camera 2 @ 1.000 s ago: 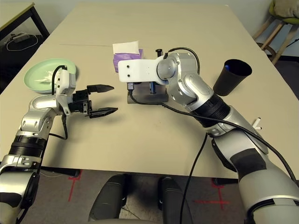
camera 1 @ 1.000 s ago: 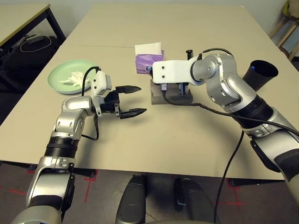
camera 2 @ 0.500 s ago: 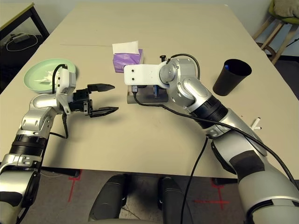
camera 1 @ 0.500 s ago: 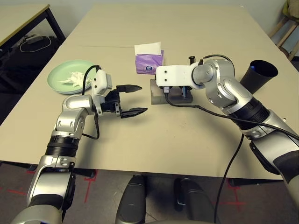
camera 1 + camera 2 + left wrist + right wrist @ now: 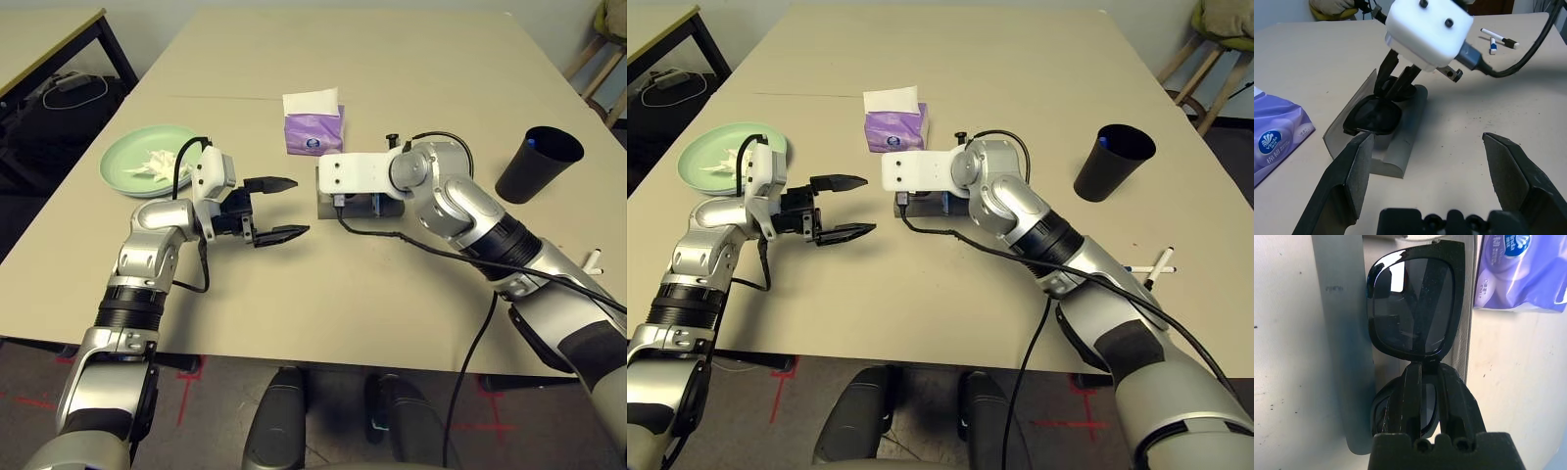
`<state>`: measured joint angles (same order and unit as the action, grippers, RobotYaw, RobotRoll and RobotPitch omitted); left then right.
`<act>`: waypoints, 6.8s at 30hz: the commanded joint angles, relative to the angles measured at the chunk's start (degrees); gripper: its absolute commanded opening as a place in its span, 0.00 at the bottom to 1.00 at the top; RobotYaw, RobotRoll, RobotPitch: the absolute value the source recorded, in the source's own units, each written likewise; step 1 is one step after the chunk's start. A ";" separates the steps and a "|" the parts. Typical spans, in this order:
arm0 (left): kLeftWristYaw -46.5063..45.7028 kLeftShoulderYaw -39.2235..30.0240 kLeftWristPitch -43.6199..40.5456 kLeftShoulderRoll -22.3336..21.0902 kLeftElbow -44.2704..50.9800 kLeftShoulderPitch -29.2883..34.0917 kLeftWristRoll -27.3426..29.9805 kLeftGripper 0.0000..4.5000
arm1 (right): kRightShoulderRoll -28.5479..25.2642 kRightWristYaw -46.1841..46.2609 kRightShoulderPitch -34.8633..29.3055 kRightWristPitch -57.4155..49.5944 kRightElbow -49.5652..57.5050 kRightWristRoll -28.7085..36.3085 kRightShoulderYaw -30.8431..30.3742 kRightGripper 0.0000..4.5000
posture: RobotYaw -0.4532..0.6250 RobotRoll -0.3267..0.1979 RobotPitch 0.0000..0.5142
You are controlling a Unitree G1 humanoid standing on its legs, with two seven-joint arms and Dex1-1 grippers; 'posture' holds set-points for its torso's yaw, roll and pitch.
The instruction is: Organize and tidy the items on the table.
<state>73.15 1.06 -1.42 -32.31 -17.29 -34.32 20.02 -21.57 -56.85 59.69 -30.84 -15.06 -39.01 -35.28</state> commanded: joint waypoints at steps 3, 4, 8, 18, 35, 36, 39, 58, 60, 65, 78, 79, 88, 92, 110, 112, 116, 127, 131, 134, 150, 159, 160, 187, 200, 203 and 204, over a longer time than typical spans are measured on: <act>-0.34 0.55 -0.11 0.43 1.52 1.34 -0.11 1.00 | 0.44 1.77 1.09 2.35 -4.64 -0.36 0.00 0.07 | 0.68 0.62 0.26; -0.42 0.57 -0.14 0.48 1.68 1.46 -0.09 1.00 | 0.56 2.11 1.36 2.80 -5.45 -0.32 0.08 0.07 | 0.68 0.62 0.26; -0.61 0.57 -0.22 0.62 2.18 1.95 -0.08 1.00 | 1.12 3.39 2.46 4.84 -8.68 -0.22 0.23 0.07 | 0.68 0.62 0.26; -0.93 0.48 -0.31 0.55 2.49 2.24 0.01 1.00 | 2.49 6.17 3.94 11.11 -15.92 -0.44 -0.33 0.07 | 0.69 0.62 0.27; -1.48 0.64 -0.62 0.84 2.35 2.03 -0.09 1.00 | 3.19 4.66 3.10 12.74 -16.51 -0.26 -0.13 0.07 | 0.69 0.62 0.26; -1.47 0.67 -0.55 0.87 2.25 1.98 -0.11 1.00 | 3.19 4.35 3.08 12.54 -16.17 -0.23 -0.10 0.07 | 0.69 0.62 0.26; -1.48 0.81 -0.39 1.15 1.86 1.66 -0.25 1.00 | 3.21 3.51 3.26 12.02 -15.62 -0.11 0.05 0.07 | 0.67 0.62 0.26; -1.38 0.99 0.30 2.28 0.65 0.69 -0.86 1.00 | 3.45 -0.18 4.99 9.94 -13.72 0.10 0.37 0.07 | 0.67 0.62 0.24; -1.40 1.01 0.23 2.25 0.68 0.71 -0.87 1.00 | 3.29 -1.32 4.86 9.23 -12.91 0.28 0.36 0.07 | 0.67 0.62 0.24; -1.21 1.03 0.24 2.10 0.45 0.83 -0.93 1.00 | 2.86 -3.68 4.55 6.85 -9.58 0.32 0.59 0.46 | 0.65 0.62 0.23; 0.38 1.55 0.53 1.92 -1.83 -0.89 -1.45 1.00 | 2.00 -8.54 6.96 -2.23 -0.05 2.16 3.71 0.99 | 0.61 0.62 0.20; 0.55 1.53 0.64 1.86 -2.06 -0.98 -1.47 1.00 | 1.94 -9.08 7.02 -3.51 0.90 2.48 4.16 0.99 | 0.61 0.62 0.20; 1.41 1.28 0.27 1.49 -3.12 -1.74 -1.50 1.00 | -3.87 -9.06 -0.15 -7.98 6.31 11.10 12.84 0.99 | 0.59 0.62 0.20; 1.89 1.19 -0.42 0.78 -3.22 -1.30 -1.38 1.00 | -5.39 -9.86 -7.13 -4.67 10.36 20.53 19.33 0.99 | 0.58 0.62 0.21; -0.91 -0.35 1.90 1.45 -8.44 -1.85 -2.01 1.00 | 6.11 6.62 -33.39 5.72 15.80 51.19 45.23 0.99 | 0.57 0.62 0.23; -0.92 -0.52 2.78 1.58 -9.39 -2.11 -1.98 1.00 | 5.41 6.67 -35.33 11.69 14.27 51.15 44.77 0.99 | 0.57 0.62 0.23; 0.03 -1.01 6.16 2.17 -12.92 -3.34 -1.83 1.00 | 3.33 5.43 -38.37 23.18 10.34 51.35 44.61 0.99 | 0.57 0.62 0.24; 0.61 -1.12 10.80 2.93 -19.94 -6.42 -2.97 1.00 | -4.39 -5.20 -40.69 45.03 -1.96 53.76 43.30 0.99 | 0.56 0.62 0.24; 0.33 -1.23 11.35 3.22 -21.59 -7.07 -3.15 1.00 | -5.94 -6.53 -40.66 45.52 -4.72 54.75 42.96 0.99 | 0.57 0.62 0.24; -0.01 -1.08 11.41 3.26 -23.50 -7.76 -3.75 1.00 | -6.19 -7.10 -40.54 44.53 -4.61 56.28 42.97 0.99 | 0.56 0.62 0.24; 0.92 -1.94 18.34 5.61 -36.92 -14.49 -5.98 0.35 | -6.55 -4.17 -41.94 42.38 0.57 58.11 42.54 1.00 | 0.53 0.62 0.23; -5.20 -3.23 19.47 6.78 -43.84 -17.84 -7.96 0.00 | -7.18 -3.58 -42.02 41.52 2.07 58.08 42.27 1.00 | 0.52 0.62 0.21; -7.83 -3.74 18.51 7.16 -44.57 -18.63 -8.05 0.00 | -7.19 -3.49 -42.05 41.48 2.20 58.05 42.21 1.00 | 0.52 0.62 0.21; -31.53 -0.49 12.73 15.20 -53.29 -27.02 -20.11 0.00 | -6.72 1.81 -43.77 35.40 5.93 58.79 41.59 1.00 | 0.48 0.62 0.20; -25.86 0.20 14.16 15.67 -52.84 -26.42 -21.35 0.00 | -4.99 9.26 -45.54 21.72 12.38 61.42 42.15 1.00 | 0.49 0.62 0.19; -24.28 0.55 14.46 15.69 -52.56 -26.25 -21.45 0.00 | -4.75 9.81 -45.45 21.98 12.71 61.29 42.06 1.00 | 0.49 0.62 0.19; -23.87 0.60 14.50 15.71 -52.48 -26.18 -21.47 0.00 | -4.67 10.09 -45.36 21.98 12.96 61.29 42.07 1.00 | 0.49 0.62 0.19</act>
<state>48.07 0.81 12.48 -16.91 -69.86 -60.61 -0.33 -26.36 -47.20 14.29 -8.52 -3.29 22.09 6.85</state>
